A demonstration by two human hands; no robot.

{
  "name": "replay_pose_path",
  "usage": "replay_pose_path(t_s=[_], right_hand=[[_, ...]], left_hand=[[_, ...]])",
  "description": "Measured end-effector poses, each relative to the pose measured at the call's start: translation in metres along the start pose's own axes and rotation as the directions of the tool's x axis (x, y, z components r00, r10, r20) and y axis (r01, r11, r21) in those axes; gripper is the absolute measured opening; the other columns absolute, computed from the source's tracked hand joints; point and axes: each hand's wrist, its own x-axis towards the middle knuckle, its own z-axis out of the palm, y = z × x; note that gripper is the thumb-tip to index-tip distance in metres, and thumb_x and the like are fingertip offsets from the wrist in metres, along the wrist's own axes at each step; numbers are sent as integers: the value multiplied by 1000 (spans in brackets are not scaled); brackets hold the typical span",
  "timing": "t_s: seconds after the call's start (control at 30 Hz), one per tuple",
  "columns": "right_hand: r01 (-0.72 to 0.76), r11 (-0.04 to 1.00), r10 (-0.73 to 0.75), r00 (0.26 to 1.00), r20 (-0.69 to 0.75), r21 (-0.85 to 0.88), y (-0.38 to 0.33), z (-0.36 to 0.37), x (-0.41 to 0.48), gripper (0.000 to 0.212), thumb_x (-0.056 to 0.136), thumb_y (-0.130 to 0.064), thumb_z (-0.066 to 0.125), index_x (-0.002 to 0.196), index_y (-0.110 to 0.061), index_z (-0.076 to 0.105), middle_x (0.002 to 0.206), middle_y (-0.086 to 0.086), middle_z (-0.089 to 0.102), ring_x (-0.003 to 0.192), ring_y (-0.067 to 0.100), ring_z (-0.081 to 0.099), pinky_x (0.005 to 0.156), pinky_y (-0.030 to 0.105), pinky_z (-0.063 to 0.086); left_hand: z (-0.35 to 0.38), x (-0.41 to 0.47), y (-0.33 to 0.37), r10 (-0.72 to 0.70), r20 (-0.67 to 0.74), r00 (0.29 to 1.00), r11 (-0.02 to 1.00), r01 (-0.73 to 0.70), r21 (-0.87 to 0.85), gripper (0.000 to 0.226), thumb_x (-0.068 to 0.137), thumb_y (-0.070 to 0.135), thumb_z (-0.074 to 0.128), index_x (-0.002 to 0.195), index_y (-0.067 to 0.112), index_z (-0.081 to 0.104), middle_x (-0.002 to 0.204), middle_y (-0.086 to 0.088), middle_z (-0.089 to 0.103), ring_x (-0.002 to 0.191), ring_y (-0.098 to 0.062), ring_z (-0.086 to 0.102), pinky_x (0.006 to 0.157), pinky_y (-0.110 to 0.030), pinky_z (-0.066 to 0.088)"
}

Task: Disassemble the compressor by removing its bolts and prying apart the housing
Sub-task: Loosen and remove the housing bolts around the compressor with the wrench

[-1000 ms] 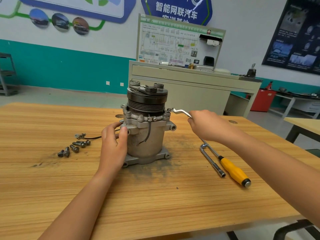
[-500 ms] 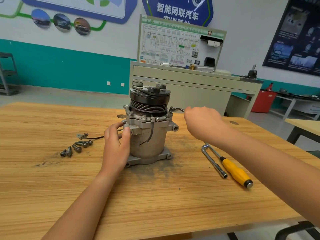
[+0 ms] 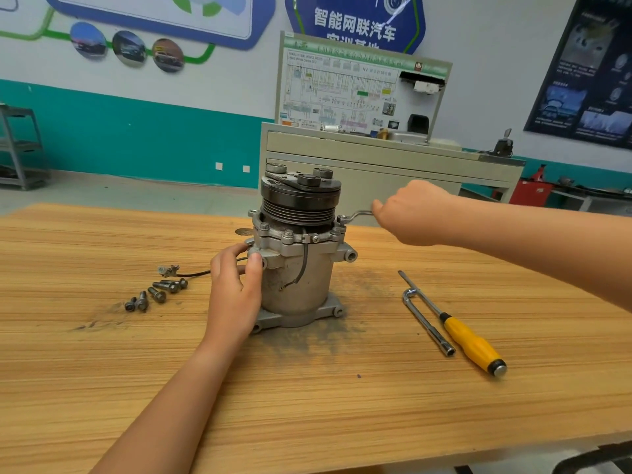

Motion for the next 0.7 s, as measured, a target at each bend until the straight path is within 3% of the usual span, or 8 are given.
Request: replay_pose_path(t_s=[0.1,0.2,0.3,0.4,0.47,0.5,0.6,0.7], right_hand=[[-48,996,53,997,-62,73,6,12,18,22,92,0,39,112,-7,45,62,-2,43,52,17,43,50,26,39],[-97,943,156,973,-167,317,-5,27,40,27,92,1,41,118,-7,43,87,3,64,81,25,61,95,37,40],[-161,820,365,886,-287,549,-19,49,50,29,94,-1,37,121,-7,47,96,9,66,85,27,61,85,33,42],[-174,276,754,649,-101,945,-28,67,36,25,99,-17,38,116,-6,52,89,12,66,80,31,62,69,37,48],[-26,-114,821,560,109,993,-39,71,23,18,98,-20,40,101,-9,54,84,6,65,82,26,64,71,38,51],[15,-193,814,561,151,981,-47,71,16,14,98,-20,41,94,-11,52,81,3,64,80,24,64,71,37,52],[35,-184,768,629,121,982,-75,72,0,13,97,-18,43,88,-14,51,74,-1,61,73,20,62,67,36,50],[27,-157,722,686,96,987,-100,73,-2,11,97,-18,43,89,-17,51,72,-1,61,69,17,60,65,35,50]], left_hand=[[0,0,0,7,-9,1000,1000,-7,0,37,98,31,38,130,15,45,126,4,37,88,37,33,68,9,27],[1,-1,-1,35,-7,999,999,-35,17,36,99,30,37,130,14,46,126,3,38,89,37,32,69,10,25],[-1,-2,-1,44,-21,999,998,-43,39,31,98,32,38,127,21,44,128,3,38,94,32,36,74,6,30],[-5,-5,5,115,-36,993,991,-112,75,45,96,41,40,133,16,40,137,-3,34,113,2,43,97,-21,36],[-8,-6,13,247,-95,964,964,-235,122,60,90,46,35,134,7,40,140,-9,33,127,-16,37,106,-35,31],[-10,-5,19,326,-122,938,940,-307,150,60,89,44,34,132,3,42,140,-12,35,129,-17,34,109,-41,29],[-14,-1,42,571,-96,816,802,-528,279,44,90,31,42,125,5,47,134,-18,43,125,-17,36,101,-65,30],[-14,13,75,773,75,630,566,-739,367,35,89,25,52,118,7,52,128,-16,51,119,-23,43,97,-62,37]])
